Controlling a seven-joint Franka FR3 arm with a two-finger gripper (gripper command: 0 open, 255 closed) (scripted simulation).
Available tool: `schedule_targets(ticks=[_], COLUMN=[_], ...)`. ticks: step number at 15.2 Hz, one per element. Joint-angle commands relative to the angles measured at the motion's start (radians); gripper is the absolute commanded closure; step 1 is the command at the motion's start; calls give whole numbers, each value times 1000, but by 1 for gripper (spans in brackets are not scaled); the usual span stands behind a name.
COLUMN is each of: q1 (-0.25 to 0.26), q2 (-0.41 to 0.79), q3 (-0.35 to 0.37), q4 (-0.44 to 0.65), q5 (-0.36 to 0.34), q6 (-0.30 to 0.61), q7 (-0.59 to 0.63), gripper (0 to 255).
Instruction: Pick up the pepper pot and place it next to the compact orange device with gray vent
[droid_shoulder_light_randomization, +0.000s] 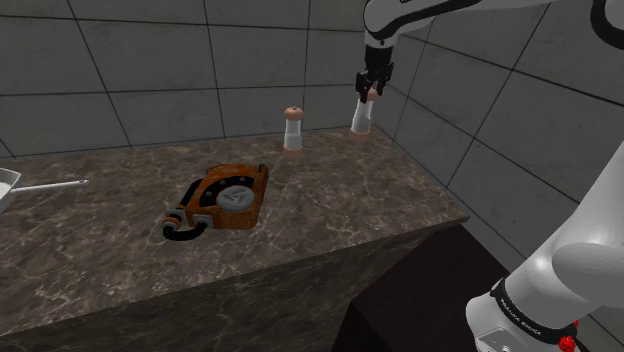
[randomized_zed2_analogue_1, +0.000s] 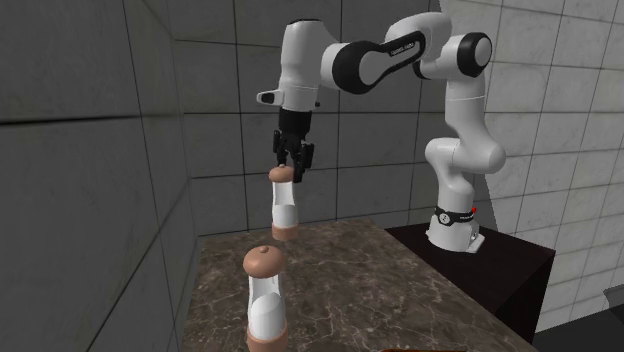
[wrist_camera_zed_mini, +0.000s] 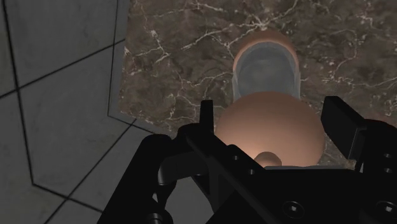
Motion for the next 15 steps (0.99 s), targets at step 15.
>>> schedule_targets(ticks=[15], q1=[2], q2=[-6], q3=[1], q4=[207], q5=[9], q6=[-211], q7=[-31], gripper=[255])
